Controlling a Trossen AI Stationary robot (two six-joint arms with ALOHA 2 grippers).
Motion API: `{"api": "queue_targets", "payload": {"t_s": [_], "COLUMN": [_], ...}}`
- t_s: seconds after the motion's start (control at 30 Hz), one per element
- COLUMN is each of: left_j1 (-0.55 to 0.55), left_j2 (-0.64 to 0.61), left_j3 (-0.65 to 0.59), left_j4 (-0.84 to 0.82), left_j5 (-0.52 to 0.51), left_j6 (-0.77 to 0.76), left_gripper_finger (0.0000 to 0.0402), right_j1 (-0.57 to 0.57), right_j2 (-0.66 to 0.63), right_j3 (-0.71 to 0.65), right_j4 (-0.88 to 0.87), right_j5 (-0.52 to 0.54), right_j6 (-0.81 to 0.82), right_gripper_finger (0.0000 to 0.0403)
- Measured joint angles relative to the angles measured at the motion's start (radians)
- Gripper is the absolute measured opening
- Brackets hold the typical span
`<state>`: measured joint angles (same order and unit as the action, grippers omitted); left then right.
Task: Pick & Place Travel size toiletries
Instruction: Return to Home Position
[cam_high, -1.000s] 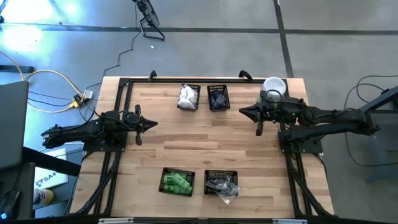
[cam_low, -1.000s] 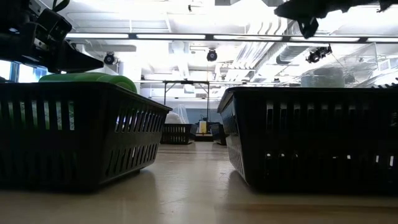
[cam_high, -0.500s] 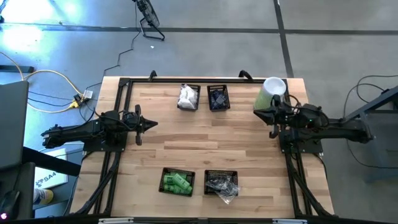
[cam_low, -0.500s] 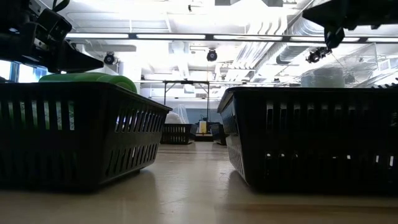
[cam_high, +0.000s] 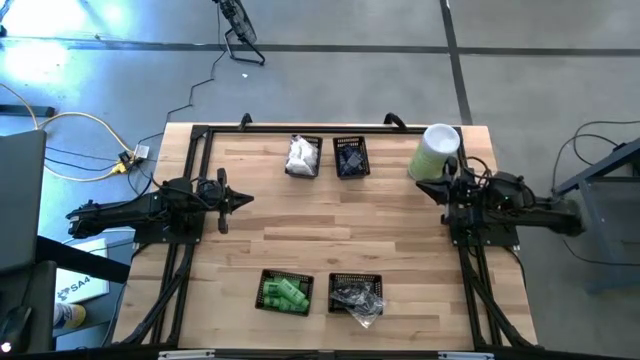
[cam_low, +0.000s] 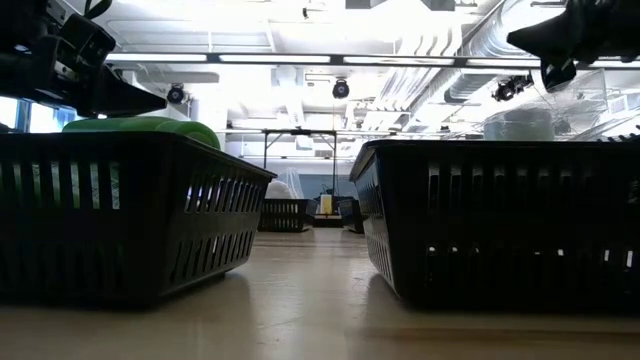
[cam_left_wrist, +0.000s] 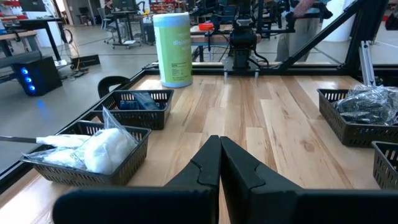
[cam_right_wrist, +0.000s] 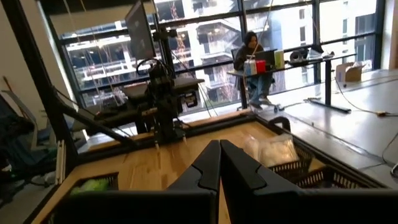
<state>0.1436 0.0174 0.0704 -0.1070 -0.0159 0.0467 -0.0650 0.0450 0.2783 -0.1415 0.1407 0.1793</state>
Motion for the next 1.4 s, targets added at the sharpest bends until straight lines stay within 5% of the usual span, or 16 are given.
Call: {"api": "queue_targets", "payload": {"t_s": [0.37,0.93,1.4], "left_j1": [0.000,0.000,0.000], "left_j2": [0.000,0.000,0.000], "left_j3": [0.000,0.000,0.000], "left_j4": [0.000,0.000,0.000], "left_j5": [0.000,0.000,0.000], "left_j6": [0.000,0.000,0.000], "left_gripper_finger": [0.0001,0.0001,0.0001], "right_j1": [0.000,0.000,0.000], "right_j2": [-0.038,-0.039,0.043], "right_j3": [0.000,-0.267,-0.269], "right_j4": [-0.078,0.195,0.189], "right_j5": [0.096,0.036,-0.016], "right_j6": [-0.070,-0.105,-0.029], "right_gripper_finger": [0.0002,0.0002,0.0002]}}
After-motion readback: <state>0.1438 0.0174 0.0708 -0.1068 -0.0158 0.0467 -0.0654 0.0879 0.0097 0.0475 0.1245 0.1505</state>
